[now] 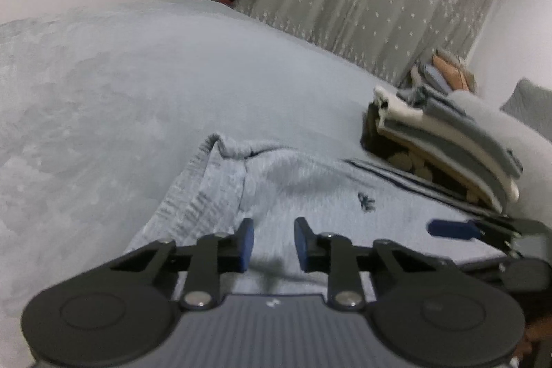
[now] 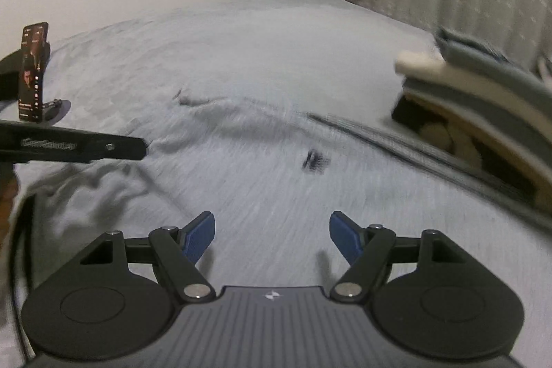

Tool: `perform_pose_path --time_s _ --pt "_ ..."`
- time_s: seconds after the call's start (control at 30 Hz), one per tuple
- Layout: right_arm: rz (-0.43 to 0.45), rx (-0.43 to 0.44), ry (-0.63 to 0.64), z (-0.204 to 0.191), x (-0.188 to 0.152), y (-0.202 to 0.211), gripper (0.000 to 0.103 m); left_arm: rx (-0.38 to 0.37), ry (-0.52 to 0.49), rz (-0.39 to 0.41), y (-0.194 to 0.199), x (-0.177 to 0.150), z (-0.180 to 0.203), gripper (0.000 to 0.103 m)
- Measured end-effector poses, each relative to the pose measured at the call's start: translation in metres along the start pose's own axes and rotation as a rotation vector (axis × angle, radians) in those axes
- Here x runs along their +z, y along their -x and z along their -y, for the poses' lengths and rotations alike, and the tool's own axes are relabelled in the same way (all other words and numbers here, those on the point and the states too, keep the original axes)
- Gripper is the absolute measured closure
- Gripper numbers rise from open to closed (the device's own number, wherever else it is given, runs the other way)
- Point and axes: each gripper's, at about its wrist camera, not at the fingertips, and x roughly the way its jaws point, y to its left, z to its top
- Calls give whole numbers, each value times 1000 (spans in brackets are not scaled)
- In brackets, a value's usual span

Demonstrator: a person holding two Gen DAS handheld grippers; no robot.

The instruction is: Fold clothes

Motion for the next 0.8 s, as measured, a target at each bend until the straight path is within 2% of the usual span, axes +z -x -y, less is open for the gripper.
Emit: perform_pose_path --time_s 0.2,0.43,0.67,0.7,0.73,0.77,0.8 --pt "10 27 51 39 26 -37 30 9 55 -28 -15 3 -7 80" --pt "7 52 173 70 46 -78 30 14 92 -71 -33 6 -11 80" --pt "-66 142 151 86 51 -103 31 16 158 -104 -45 4 -17 80" --pt "-71 156 134 86 50 -102 34 15 158 -104 -44 4 -17 80" --pt "-75 170 118 86 49 -100 46 13 158 -104 -45 4 -17 80" --pt "-79 185 109 84 48 -98 62 11 159 -105 -45 4 -17 80" --pt "-83 194 110 81 48 -95 73 9 159 -106 -45 4 -18 80"
